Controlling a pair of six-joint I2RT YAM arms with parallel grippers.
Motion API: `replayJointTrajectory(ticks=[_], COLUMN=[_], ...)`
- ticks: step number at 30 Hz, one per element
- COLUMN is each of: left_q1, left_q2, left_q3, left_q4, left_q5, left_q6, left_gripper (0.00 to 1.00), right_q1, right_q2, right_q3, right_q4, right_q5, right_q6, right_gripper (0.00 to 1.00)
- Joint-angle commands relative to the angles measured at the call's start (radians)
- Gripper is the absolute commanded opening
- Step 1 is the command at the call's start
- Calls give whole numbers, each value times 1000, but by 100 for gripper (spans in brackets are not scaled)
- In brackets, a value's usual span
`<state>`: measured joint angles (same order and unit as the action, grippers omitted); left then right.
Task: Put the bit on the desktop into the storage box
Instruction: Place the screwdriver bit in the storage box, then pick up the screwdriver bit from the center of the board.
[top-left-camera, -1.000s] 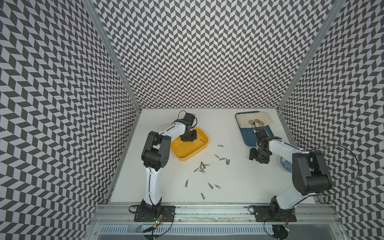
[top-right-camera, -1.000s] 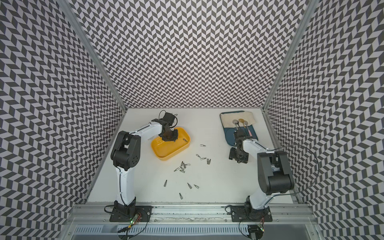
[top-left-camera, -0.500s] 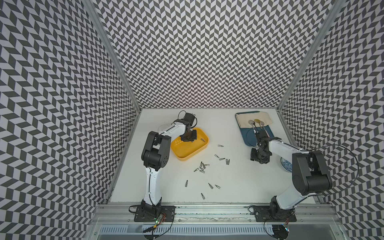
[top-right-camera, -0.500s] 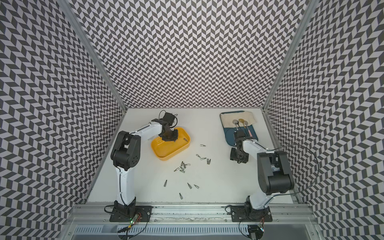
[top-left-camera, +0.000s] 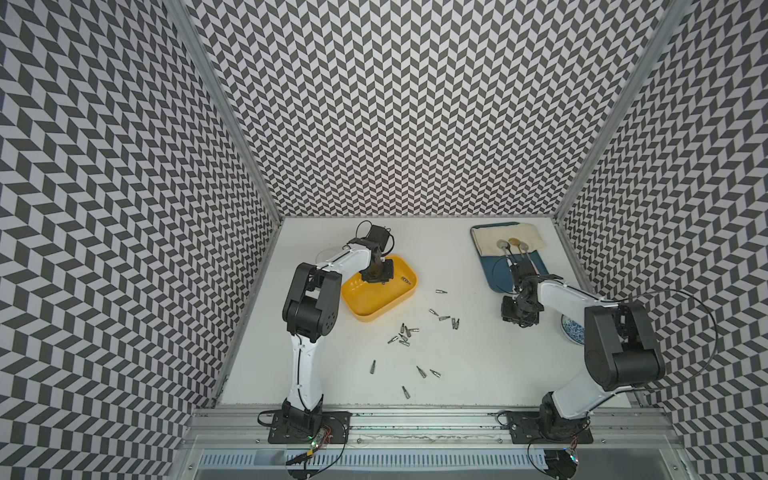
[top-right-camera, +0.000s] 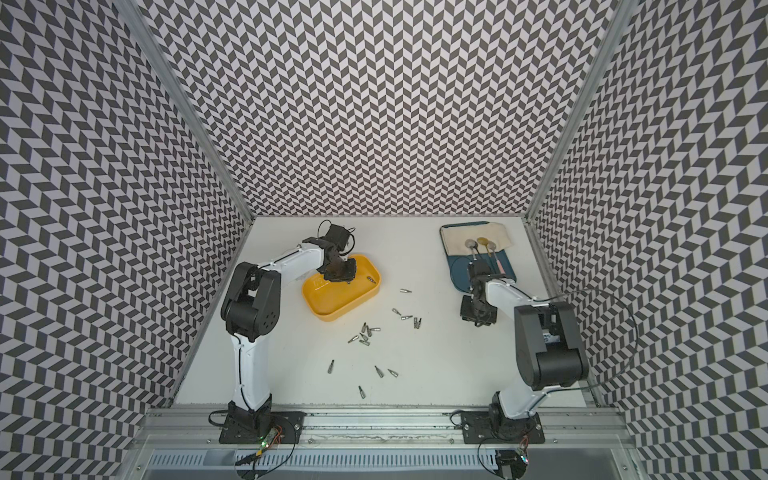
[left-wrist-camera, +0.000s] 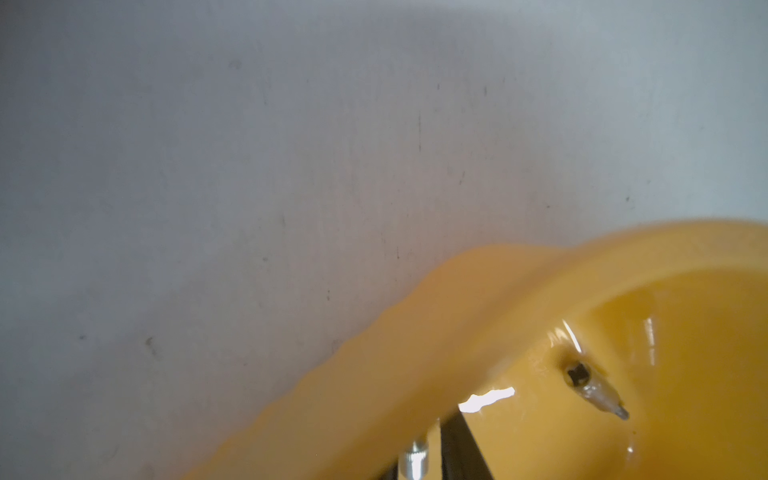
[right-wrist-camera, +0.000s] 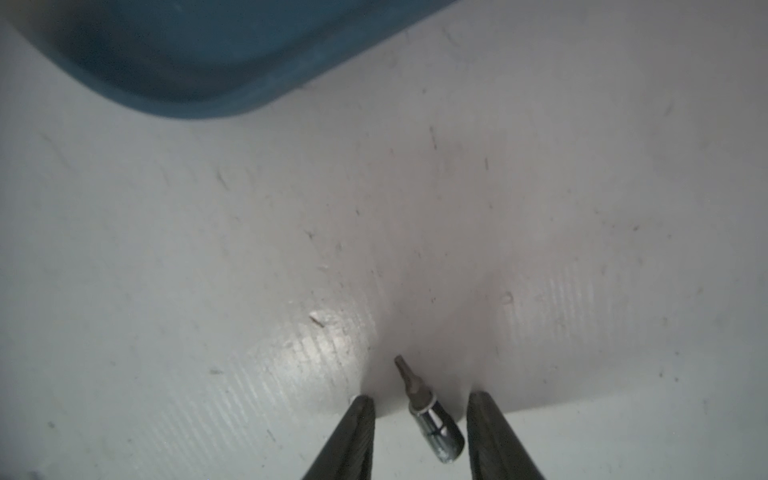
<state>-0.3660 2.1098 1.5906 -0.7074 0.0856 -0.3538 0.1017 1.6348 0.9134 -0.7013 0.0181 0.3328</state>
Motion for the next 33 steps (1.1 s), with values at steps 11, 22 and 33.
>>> replayJointTrajectory(ticks=[11, 22, 33], left_q1=[4, -54, -104], left_q2=[-162, -380, -611], left_q3=[145, -47, -297], left_q4=[-88, -78, -86], left_q5=[-16, -43, -59], left_q6=[23, -19, -96], left_gripper=[28, 29, 29], right_q1=[15, 42, 66], right_q2=[10, 16, 22], right_q3=[-31, -37, -58], right_q4=[28, 39, 67], right_q5=[-37, -58, -80], right_q6=[-3, -5, -5], right_gripper=[30, 18, 6])
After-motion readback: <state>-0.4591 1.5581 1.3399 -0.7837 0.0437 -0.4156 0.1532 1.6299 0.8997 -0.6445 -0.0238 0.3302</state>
